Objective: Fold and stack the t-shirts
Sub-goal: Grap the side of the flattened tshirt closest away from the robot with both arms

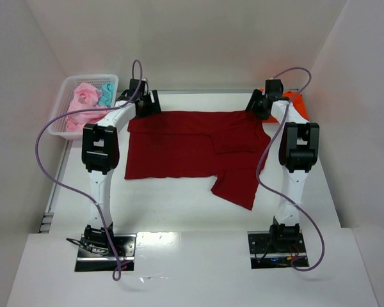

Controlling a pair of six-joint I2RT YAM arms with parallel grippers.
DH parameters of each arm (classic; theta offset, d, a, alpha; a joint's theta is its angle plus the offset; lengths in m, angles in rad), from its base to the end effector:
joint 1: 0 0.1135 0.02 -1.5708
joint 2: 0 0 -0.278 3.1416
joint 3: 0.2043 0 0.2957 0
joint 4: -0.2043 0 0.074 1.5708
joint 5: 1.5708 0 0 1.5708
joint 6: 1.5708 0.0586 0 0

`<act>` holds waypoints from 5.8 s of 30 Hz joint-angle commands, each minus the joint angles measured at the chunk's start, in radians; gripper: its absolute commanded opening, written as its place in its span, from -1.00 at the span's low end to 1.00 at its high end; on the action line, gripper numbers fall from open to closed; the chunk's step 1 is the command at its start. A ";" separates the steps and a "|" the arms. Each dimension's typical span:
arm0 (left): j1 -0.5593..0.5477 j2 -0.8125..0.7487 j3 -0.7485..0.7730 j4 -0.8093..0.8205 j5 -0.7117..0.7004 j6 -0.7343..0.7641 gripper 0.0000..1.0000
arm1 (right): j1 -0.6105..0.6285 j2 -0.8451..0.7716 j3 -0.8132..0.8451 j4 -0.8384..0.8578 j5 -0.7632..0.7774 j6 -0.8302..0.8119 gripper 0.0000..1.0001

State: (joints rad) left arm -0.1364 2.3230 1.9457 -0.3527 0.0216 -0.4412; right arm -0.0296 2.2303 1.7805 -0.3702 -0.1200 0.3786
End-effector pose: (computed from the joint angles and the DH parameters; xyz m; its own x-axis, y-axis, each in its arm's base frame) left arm 0.5943 -0.0828 0.1772 -0.6623 -0.3400 -0.6677 -0.1448 0.9324 -0.3312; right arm 0.5673 -0.0098 0.1647 -0.6984 0.3878 -0.6016 0.2216 0.9163 0.3335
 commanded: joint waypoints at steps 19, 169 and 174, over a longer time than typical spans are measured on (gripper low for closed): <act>-0.043 -0.027 0.025 -0.117 -0.114 0.145 0.78 | 0.131 0.118 0.197 -0.134 0.121 -0.078 0.29; 0.101 -0.826 -1.131 -0.089 -0.068 -0.344 -1.00 | 0.122 -1.195 -1.253 -0.184 0.194 0.622 0.94; 0.101 -0.835 -1.120 -0.089 -0.058 -0.344 -1.00 | 0.138 -1.176 -1.264 -0.174 0.178 0.622 0.64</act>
State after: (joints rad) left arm -0.0380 1.5185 0.8112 -0.4278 -0.0364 -0.7681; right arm 0.0929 1.0569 0.5285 -0.5617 0.0456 0.9863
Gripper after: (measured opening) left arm 0.004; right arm 0.840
